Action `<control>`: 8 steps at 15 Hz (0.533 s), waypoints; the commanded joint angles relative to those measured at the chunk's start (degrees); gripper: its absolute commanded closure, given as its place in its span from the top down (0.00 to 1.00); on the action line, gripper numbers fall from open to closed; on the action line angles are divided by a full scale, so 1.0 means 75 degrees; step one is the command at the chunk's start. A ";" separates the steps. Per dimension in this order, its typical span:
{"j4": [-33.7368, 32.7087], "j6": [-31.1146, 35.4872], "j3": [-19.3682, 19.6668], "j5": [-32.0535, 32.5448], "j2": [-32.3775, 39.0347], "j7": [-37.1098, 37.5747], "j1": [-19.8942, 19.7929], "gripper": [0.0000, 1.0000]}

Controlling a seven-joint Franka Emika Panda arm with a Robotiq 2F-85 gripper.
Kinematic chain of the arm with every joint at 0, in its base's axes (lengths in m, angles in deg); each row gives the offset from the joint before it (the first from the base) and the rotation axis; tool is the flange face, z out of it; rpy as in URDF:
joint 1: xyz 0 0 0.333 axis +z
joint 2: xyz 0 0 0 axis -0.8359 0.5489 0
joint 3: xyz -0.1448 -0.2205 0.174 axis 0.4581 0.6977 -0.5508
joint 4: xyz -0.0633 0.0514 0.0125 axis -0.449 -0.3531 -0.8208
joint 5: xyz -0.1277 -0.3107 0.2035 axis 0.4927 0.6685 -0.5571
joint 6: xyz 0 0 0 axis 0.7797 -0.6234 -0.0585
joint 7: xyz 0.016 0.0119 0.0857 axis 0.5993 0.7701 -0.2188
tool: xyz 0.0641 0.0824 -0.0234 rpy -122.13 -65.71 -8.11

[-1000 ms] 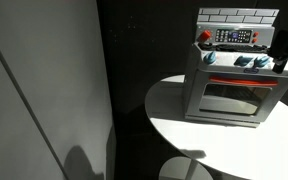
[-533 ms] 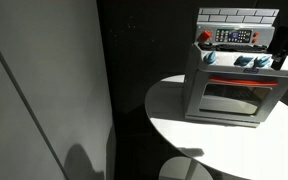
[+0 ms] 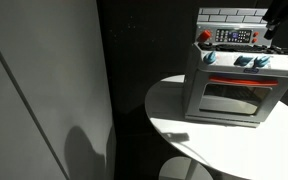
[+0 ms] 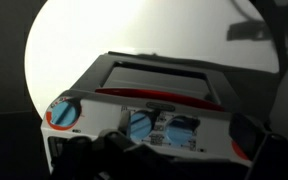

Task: Press the orange button on the stove

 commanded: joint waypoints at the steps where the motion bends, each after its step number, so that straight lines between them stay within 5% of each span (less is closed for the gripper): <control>1: -0.0873 0.0088 0.0260 -0.0032 0.0523 0.0202 -0.0060 1.00; 8: -0.1892 0.0864 0.0751 0.0110 0.1483 0.1025 -0.0216 1.00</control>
